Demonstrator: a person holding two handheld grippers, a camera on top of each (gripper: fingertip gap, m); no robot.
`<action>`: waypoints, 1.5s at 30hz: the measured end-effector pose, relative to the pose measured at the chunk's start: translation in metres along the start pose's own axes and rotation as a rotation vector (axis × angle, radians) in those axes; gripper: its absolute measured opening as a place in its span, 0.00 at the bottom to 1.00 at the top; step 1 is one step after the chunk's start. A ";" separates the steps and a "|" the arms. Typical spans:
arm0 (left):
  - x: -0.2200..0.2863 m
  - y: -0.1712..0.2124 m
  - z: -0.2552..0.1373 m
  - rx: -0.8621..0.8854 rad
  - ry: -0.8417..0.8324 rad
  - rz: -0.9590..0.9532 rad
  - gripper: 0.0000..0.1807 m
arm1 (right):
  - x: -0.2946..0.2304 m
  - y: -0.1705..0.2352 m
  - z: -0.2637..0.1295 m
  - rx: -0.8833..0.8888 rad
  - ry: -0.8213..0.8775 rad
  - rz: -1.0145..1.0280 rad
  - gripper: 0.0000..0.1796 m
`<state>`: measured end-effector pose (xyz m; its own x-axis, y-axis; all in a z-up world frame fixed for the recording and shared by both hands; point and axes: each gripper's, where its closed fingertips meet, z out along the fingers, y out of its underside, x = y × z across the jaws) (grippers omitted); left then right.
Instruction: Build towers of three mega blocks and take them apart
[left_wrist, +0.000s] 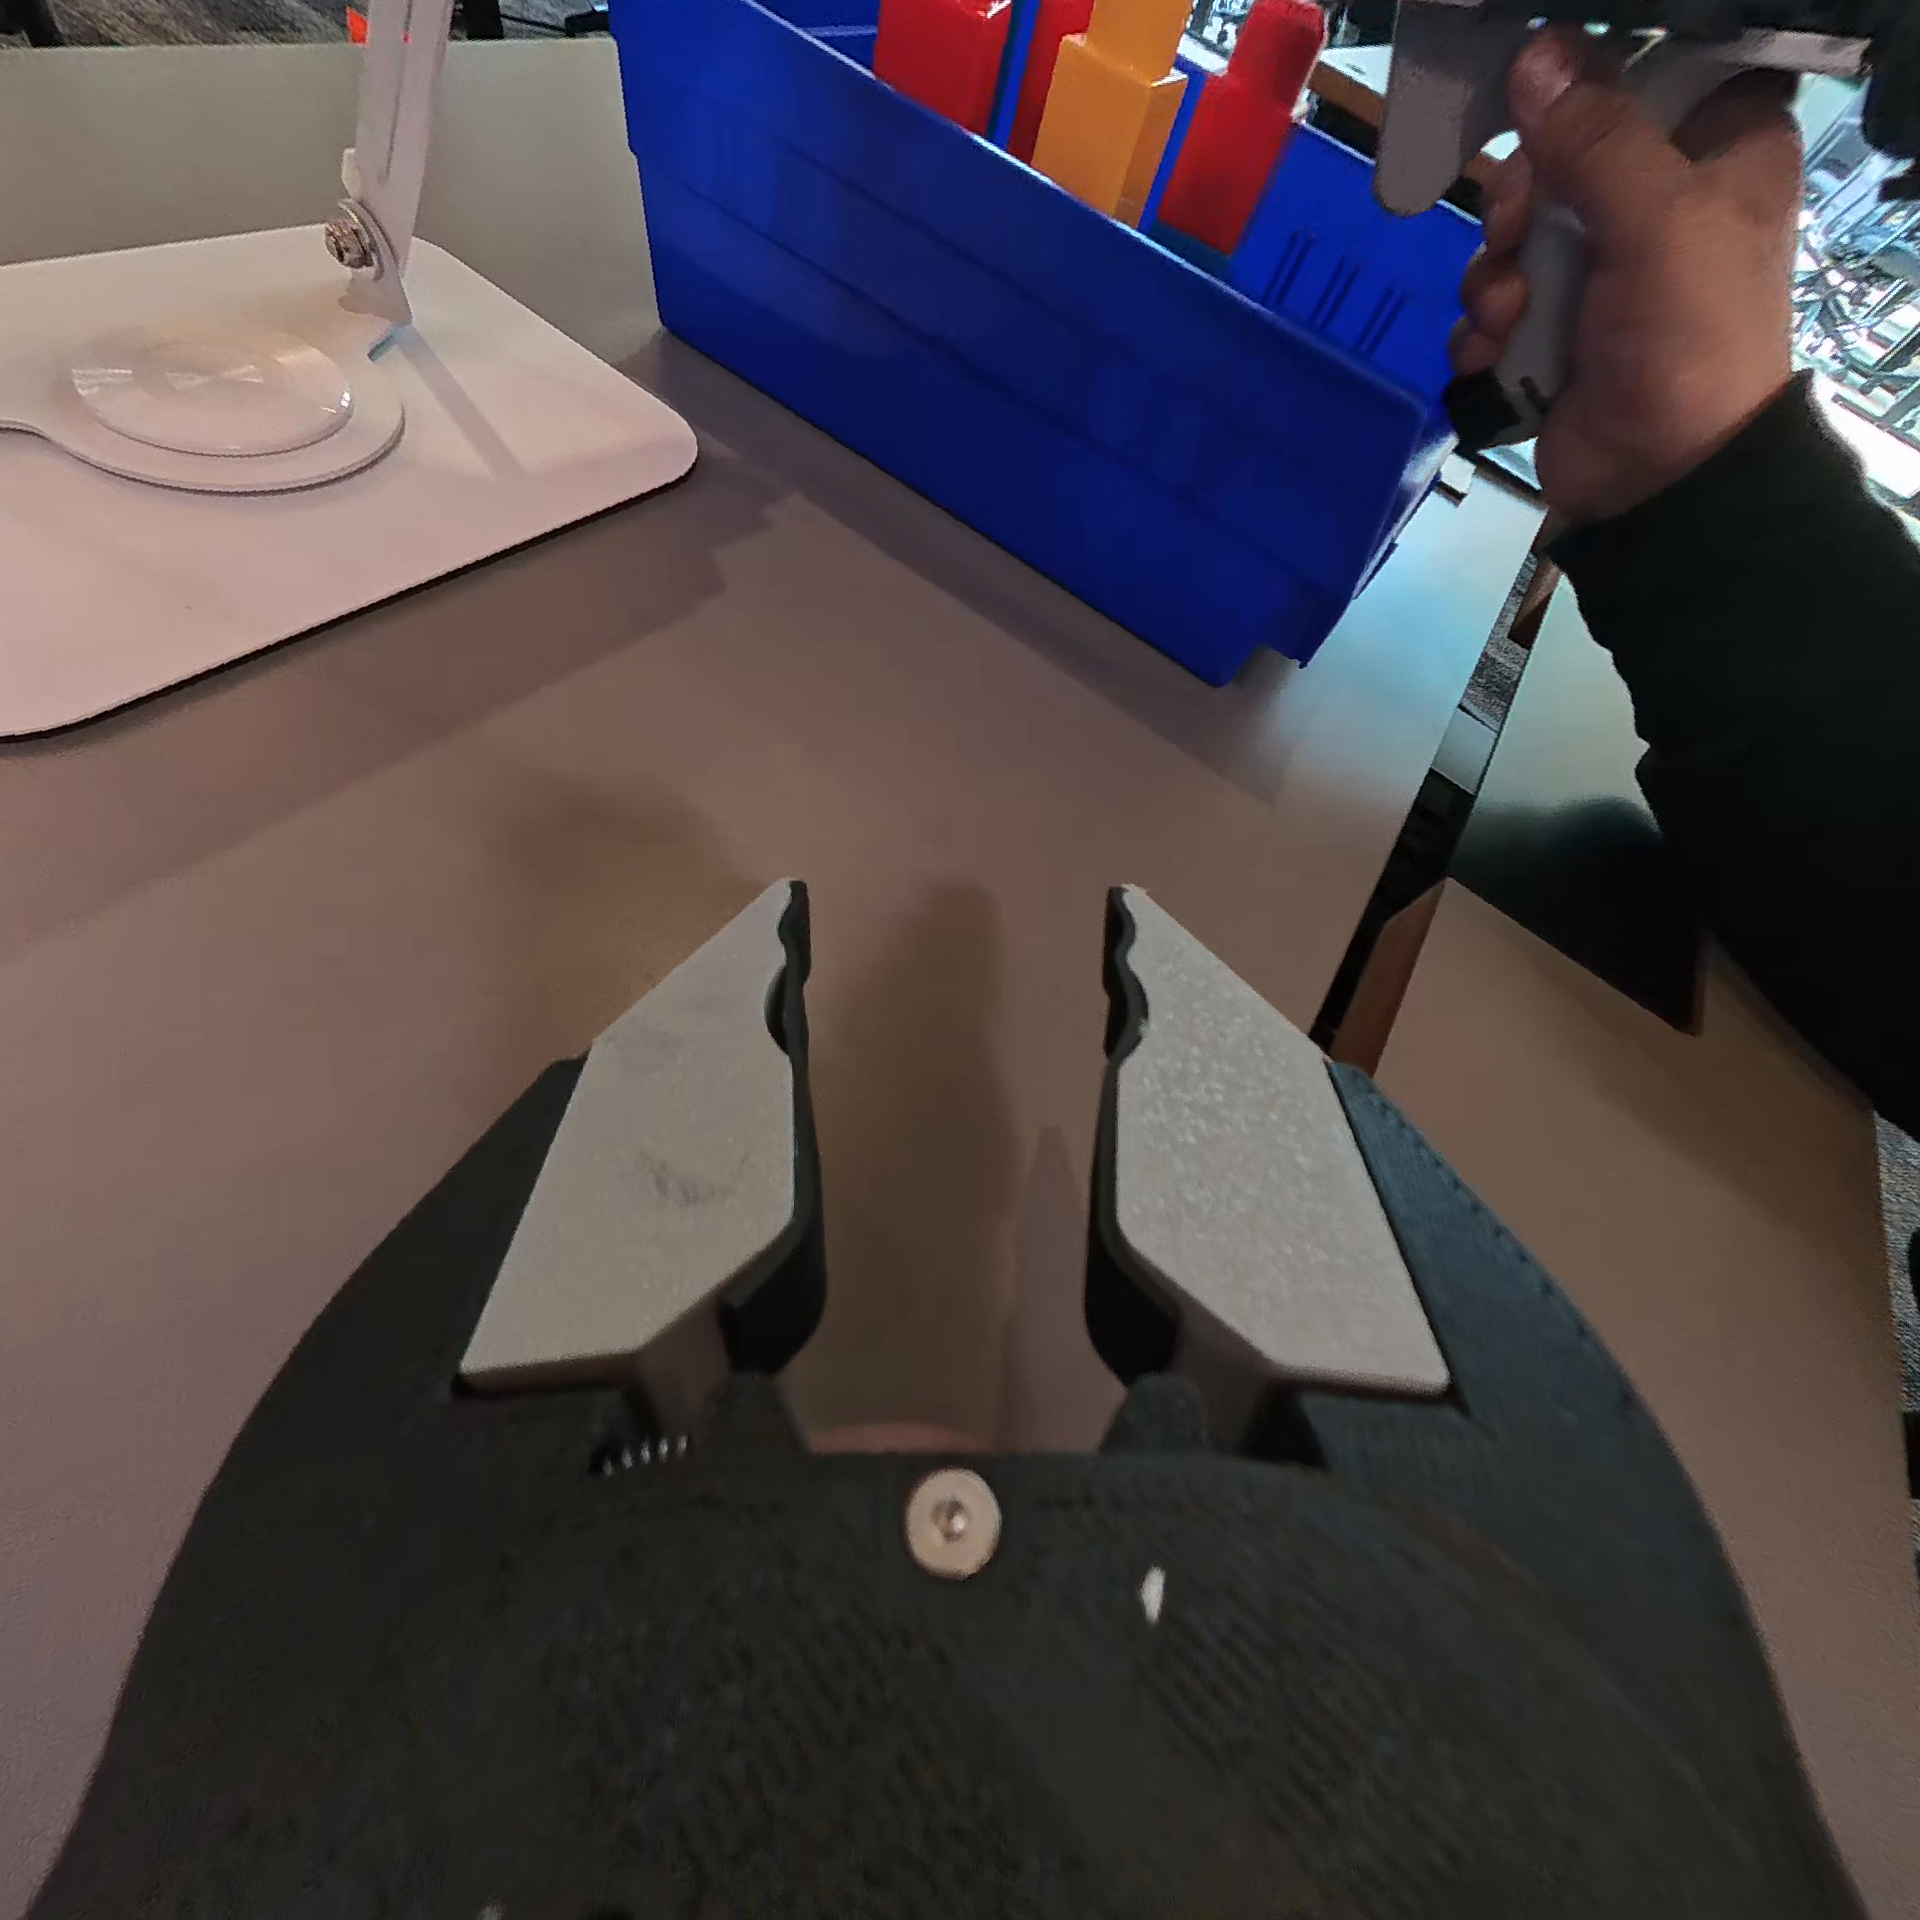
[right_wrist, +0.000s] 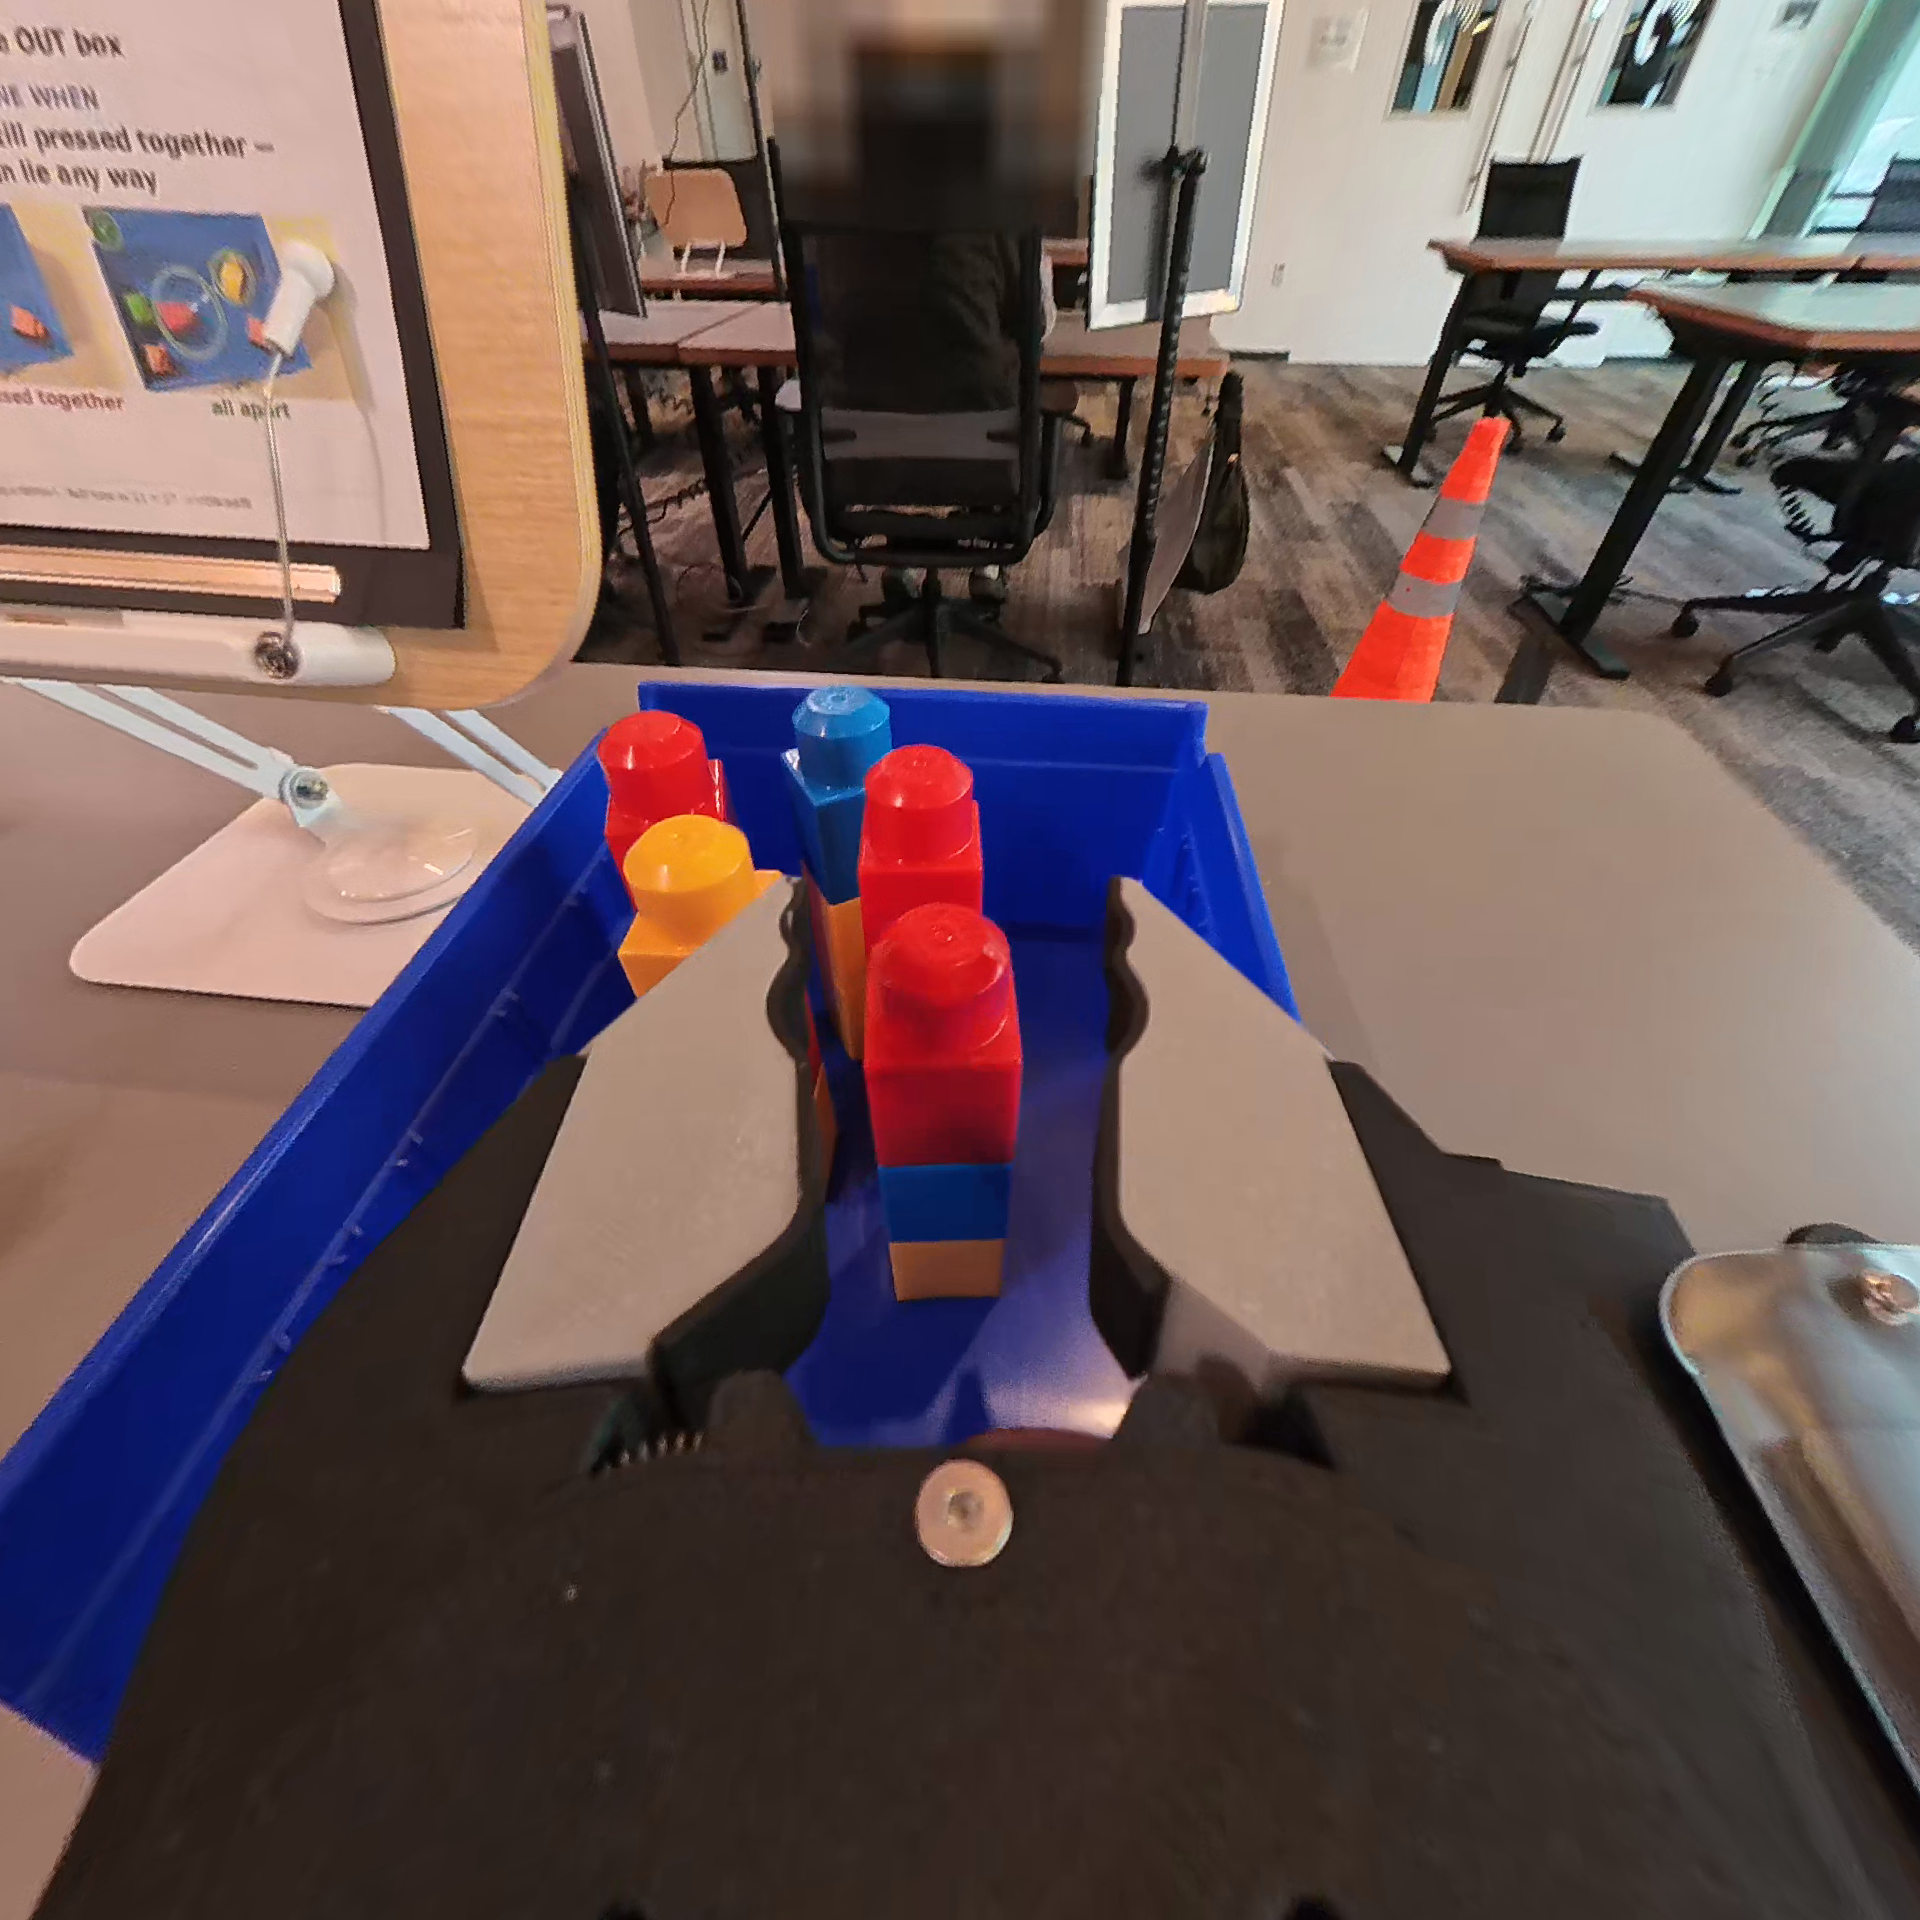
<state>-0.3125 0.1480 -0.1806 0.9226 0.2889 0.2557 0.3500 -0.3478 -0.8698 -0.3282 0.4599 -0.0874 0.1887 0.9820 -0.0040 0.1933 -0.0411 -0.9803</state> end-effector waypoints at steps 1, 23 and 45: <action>0.000 0.000 0.000 0.003 -0.001 0.001 0.30 | 0.002 -0.003 -0.003 0.016 0.015 -0.004 0.32; -0.003 -0.011 -0.009 0.046 -0.028 0.018 0.29 | -0.167 -0.051 -0.065 0.217 -0.351 -0.205 0.31; -0.166 -0.108 -0.239 0.392 -0.661 -0.250 0.29 | -0.333 0.053 -0.068 0.048 -0.612 -0.481 0.29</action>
<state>-0.4647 -0.0758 -0.0277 0.4948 0.8271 0.2664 0.3373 0.0997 -0.9361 -0.3149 0.1182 -0.1248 -0.4731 0.8171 0.3294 0.0742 0.4095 -0.9093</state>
